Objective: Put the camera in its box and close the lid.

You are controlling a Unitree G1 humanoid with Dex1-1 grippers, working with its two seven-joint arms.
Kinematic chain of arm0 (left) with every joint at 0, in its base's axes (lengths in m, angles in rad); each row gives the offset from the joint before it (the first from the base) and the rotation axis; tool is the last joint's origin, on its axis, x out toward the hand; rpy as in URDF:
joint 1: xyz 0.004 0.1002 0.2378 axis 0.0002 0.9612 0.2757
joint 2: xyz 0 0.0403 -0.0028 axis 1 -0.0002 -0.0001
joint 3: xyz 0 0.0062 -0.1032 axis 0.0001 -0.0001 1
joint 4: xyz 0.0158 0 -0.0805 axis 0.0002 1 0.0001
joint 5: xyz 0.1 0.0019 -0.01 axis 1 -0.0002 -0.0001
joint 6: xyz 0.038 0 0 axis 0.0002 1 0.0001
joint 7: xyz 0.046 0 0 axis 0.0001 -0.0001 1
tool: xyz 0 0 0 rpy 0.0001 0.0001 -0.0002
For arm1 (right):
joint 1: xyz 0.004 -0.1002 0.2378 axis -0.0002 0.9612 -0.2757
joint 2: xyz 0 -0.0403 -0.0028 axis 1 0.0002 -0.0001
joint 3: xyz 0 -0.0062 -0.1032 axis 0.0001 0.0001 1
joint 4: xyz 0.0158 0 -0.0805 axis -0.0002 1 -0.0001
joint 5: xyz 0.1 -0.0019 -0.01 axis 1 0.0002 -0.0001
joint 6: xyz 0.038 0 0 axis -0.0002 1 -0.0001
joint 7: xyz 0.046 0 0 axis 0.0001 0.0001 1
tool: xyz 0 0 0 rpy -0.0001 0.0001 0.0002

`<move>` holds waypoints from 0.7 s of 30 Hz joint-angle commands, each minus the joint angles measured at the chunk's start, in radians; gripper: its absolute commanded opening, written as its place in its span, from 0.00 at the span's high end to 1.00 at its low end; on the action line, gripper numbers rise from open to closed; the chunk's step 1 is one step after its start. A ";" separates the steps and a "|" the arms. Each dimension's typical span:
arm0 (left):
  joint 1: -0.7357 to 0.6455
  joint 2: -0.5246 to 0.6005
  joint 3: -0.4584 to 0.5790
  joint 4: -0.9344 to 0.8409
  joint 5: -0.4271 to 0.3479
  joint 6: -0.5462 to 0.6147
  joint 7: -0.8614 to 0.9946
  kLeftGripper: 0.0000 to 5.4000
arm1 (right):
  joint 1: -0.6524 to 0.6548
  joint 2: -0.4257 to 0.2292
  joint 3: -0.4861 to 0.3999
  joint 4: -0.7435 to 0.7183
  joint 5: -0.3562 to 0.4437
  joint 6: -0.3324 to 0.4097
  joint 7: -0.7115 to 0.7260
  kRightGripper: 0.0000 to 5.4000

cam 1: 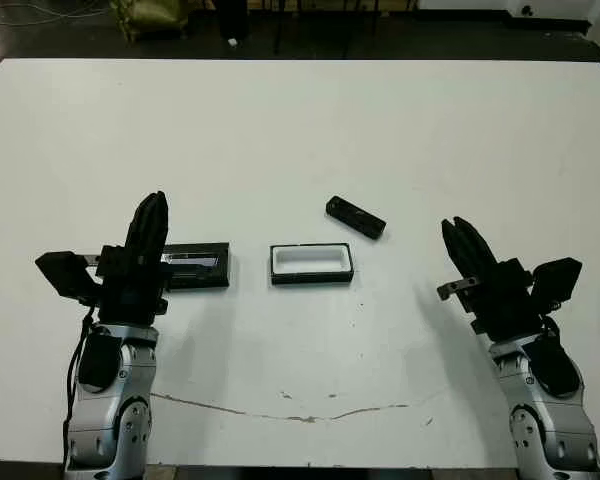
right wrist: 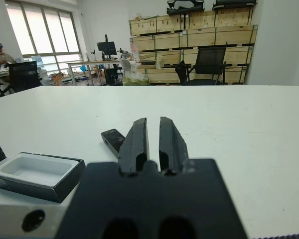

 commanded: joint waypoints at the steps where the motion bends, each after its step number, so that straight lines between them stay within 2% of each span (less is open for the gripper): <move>1: 0.023 0.007 0.000 0.004 0.002 0.016 0.004 1.00 | 0.007 -0.007 -0.001 0.020 -0.008 -0.014 0.006 1.00; 3: 0.024 0.007 -0.002 -0.004 -0.003 0.026 0.006 1.00 | 0.007 -0.008 -0.002 0.016 -0.002 -0.011 0.006 1.00; 6: 0.026 0.008 -0.003 -0.008 -0.011 0.032 -0.001 1.00 | 0.013 -0.010 0.001 -0.020 -0.004 0.039 -0.019 1.00; 14: 0.027 0.004 0.003 0.004 0.002 0.010 0.007 1.00 | -0.010 -0.024 0.009 -0.008 0.006 0.034 0.022 1.00; 17: 0.024 0.004 0.001 0.004 0.003 0.014 0.005 1.00 | -0.042 -0.057 0.006 -0.037 0.002 0.061 0.029 1.00; 19: 0.023 0.002 0.002 0.005 -0.005 0.019 0.001 1.00 | -0.082 -0.097 0.006 -0.033 -0.016 0.056 0.051 1.00; 21: 0.023 0.003 0.001 0.006 -0.004 0.018 0.001 1.00 | -0.145 -0.146 0.006 -0.018 -0.026 0.081 0.076 1.00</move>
